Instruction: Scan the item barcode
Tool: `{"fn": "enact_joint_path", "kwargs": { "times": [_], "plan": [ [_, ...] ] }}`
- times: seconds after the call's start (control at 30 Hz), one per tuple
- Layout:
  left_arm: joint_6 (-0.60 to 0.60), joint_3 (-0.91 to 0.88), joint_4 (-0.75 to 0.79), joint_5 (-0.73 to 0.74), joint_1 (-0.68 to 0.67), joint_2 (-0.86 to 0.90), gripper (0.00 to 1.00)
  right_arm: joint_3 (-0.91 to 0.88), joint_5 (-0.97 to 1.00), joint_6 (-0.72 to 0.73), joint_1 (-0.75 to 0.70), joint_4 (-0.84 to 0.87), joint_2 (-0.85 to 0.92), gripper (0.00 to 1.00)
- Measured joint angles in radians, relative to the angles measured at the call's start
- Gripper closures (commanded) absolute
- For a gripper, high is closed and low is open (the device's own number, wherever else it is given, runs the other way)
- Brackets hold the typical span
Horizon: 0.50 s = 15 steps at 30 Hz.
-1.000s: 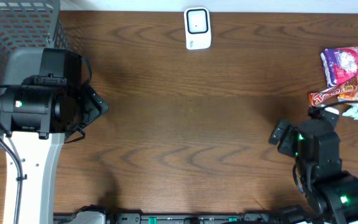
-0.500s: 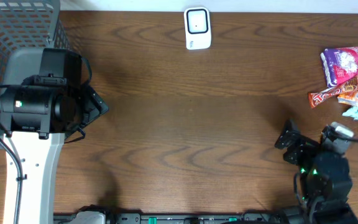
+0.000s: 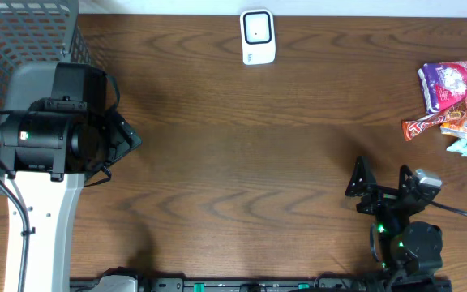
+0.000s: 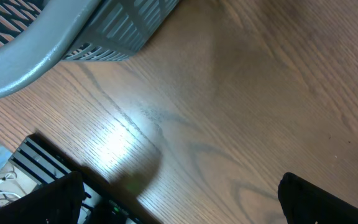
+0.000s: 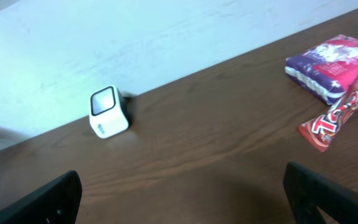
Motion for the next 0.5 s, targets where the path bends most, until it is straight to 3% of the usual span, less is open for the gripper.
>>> {"fn": "enact_joint_path", "kwargs": {
  "times": [0.5],
  "plan": [
    [0.0, 0.0, 0.0, 0.0, 0.0, 0.0, 0.01, -0.129, -0.01, -0.008, -0.033, 0.047, -0.145, 0.01]
  ]
}}
